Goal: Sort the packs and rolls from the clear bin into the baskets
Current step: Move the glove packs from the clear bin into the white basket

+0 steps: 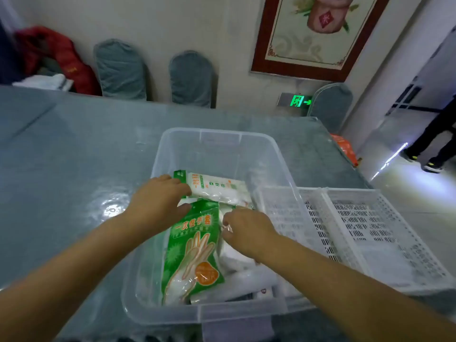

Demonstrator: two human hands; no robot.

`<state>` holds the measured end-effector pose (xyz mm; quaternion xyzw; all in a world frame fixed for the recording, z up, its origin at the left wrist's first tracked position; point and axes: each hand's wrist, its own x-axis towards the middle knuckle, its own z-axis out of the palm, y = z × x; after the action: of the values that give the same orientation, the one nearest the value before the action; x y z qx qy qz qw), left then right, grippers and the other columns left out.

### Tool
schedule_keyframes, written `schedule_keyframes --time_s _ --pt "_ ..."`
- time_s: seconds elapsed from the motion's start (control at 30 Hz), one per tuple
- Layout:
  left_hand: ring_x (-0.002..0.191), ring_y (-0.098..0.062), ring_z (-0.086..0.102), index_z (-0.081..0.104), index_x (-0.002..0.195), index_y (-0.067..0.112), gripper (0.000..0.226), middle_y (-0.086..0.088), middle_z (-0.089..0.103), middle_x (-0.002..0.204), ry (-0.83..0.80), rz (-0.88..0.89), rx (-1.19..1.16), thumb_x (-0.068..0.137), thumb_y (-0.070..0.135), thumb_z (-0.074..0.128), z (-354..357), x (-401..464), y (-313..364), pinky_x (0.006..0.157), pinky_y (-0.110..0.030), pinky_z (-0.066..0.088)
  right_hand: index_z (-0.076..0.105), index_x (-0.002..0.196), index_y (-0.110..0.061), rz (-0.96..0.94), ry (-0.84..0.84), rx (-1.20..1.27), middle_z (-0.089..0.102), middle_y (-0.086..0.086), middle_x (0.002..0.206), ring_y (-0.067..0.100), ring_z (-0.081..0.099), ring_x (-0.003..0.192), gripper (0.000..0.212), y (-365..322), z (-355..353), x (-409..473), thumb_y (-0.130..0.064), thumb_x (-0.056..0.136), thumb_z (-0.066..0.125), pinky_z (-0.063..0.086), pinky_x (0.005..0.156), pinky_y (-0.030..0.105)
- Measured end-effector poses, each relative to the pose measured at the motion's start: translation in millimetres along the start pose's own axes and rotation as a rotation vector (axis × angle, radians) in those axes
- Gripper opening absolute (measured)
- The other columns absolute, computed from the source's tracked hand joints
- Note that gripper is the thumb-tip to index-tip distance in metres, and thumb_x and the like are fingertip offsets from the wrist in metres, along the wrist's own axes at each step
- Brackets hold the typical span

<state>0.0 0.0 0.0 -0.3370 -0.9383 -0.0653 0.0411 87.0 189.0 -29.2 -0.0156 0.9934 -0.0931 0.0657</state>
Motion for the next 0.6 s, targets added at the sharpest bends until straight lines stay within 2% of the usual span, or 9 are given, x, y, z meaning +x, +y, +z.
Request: schedule_keyframes --time_s 0.1,0.2,0.33,0.47,0.53,0.6 --pt "0.102 -0.019 0.054 0.062 0.111 0.027 0.033 0.004 0.068 0.105 0.009 0.028 -0.051 0.081 0.040 0.057 7.5 2.2 -9.5 0.087 -0.032 0.040 0.056 0.076 -0.018 0.135 -0.200 0.044 0.057 -0.001 0.077 0.022 0.057 0.077 0.027 -5.5 20.1 20.4 -0.042 0.087 0.050 0.035 0.053 0.027" --pt "0.103 -0.018 0.054 0.063 0.111 0.027 0.032 0.004 0.069 0.106 0.047 0.016 -0.117 0.082 0.040 0.056 10.5 2.9 -11.2 0.088 -0.031 0.038 0.052 0.071 -0.021 0.248 -0.284 0.219 0.050 -0.005 0.066 0.018 0.053 0.069 0.034 -7.8 36.3 33.8 -0.052 0.084 0.052 0.034 0.049 0.026" --pt "0.101 -0.018 0.055 0.065 0.108 0.025 0.029 0.004 0.070 0.104 0.074 0.017 -0.167 0.083 0.037 0.057 10.3 2.1 -13.6 0.089 -0.032 0.040 0.056 0.068 -0.024 0.313 -0.233 0.494 0.058 -0.007 0.069 0.013 0.058 0.067 0.021 -12.2 42.7 42.9 -0.039 0.078 0.066 0.042 0.054 0.024" --pt "0.102 -0.017 0.055 0.065 0.107 0.025 0.029 0.005 0.070 0.104 0.084 0.027 -0.186 0.082 0.036 0.058 10.8 1.6 -14.8 0.089 -0.032 0.038 0.057 0.066 -0.025 0.284 -0.167 0.709 0.063 -0.005 0.071 0.010 0.061 0.063 0.018 -18.8 28.1 39.6 -0.017 0.078 0.066 0.051 0.058 0.026" --pt "0.106 -0.017 0.053 0.061 0.114 0.026 0.035 0.005 0.067 0.110 0.061 0.032 -0.159 0.082 0.040 0.057 10.9 1.3 -15.0 0.092 -0.032 0.037 0.058 0.072 -0.025 0.233 -0.097 0.746 0.066 -0.003 0.076 0.012 0.064 0.068 0.016 -17.8 12.5 36.4 -0.013 0.078 0.065 0.055 0.061 0.031" --pt "0.113 -0.019 0.050 0.048 0.128 0.024 0.053 0.002 0.060 0.123 0.014 0.038 -0.110 0.080 0.044 0.059 10.3 2.9 -13.7 0.095 -0.034 0.036 0.058 0.077 -0.023 0.229 -0.024 0.763 0.066 0.001 0.079 0.015 0.065 0.070 0.014 -11.0 -6.0 33.3 -0.012 0.079 0.067 0.055 0.063 0.032"
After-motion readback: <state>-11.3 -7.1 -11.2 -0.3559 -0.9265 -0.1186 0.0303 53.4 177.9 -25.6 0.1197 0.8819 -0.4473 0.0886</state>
